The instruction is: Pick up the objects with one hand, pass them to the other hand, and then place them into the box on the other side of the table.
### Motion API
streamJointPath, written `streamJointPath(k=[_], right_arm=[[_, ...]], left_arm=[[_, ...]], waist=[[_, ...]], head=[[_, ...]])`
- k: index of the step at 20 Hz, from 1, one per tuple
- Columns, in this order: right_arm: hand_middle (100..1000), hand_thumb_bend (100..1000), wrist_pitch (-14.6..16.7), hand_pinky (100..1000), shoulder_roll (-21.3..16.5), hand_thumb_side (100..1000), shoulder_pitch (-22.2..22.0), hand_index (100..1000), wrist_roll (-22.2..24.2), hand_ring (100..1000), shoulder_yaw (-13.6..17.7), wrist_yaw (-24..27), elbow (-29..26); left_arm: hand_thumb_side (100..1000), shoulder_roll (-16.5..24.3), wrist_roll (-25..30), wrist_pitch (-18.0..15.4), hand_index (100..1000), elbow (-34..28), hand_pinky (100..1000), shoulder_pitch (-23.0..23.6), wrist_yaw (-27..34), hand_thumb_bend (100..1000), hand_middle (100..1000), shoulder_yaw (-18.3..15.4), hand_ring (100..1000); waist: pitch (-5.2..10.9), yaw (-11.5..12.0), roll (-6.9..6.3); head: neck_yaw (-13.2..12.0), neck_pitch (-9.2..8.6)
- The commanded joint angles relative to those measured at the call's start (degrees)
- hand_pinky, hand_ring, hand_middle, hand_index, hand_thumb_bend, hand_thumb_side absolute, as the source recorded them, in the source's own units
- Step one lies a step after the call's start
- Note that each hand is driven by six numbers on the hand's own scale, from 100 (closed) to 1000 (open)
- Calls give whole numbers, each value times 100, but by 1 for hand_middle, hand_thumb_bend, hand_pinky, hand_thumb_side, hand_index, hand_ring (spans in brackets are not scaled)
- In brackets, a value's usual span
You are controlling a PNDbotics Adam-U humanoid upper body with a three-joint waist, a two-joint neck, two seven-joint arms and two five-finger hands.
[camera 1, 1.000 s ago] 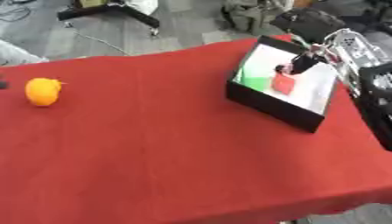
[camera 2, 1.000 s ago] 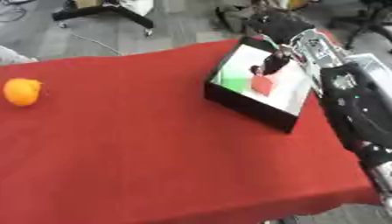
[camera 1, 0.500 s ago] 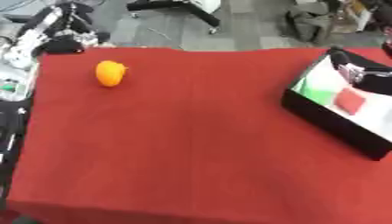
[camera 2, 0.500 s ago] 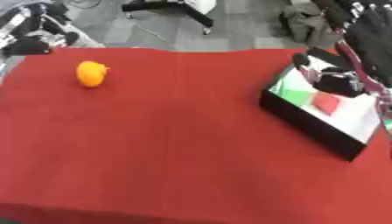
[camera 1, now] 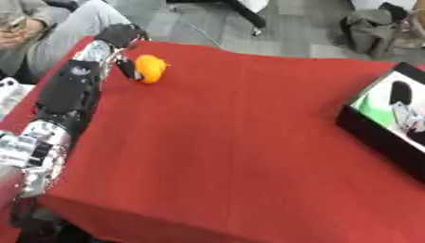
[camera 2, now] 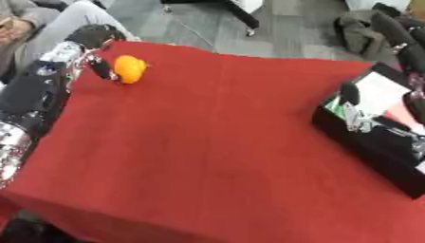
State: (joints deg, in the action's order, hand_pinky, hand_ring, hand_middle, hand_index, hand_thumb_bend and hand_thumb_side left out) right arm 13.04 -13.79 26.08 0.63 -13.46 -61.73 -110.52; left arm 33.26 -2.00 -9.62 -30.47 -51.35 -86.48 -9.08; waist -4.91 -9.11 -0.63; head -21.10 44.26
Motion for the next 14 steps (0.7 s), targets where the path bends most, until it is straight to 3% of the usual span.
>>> streamJointPath(k=[1, 10, 14], right_arm=[[818, 100, -38, 875, -4, 330, 28, 990, -60, 875, 49, 55, -80], [806, 100, -98, 870, 52, 348, -57, 988, -118, 868, 56, 123, -62], [803, 100, -102, 868, 75, 359, -83, 988, -115, 867, 33, 165, -47]], left_arm=[[108, 127, -210, 198, 839, 144, 706, -168, -195, 599, 707, -74, 688], [100, 3, -903, 777, 813, 268, 694, -38, 32, 486, 668, -136, 652], [100, -86, -1204, 887, 757, 289, 670, 11, 157, 423, 590, -123, 584]], waist=[[38, -15, 0], [-79, -129, 61], [-95, -180, 85]], head=[[-27, -14], [-62, -14], [-84, -14]])
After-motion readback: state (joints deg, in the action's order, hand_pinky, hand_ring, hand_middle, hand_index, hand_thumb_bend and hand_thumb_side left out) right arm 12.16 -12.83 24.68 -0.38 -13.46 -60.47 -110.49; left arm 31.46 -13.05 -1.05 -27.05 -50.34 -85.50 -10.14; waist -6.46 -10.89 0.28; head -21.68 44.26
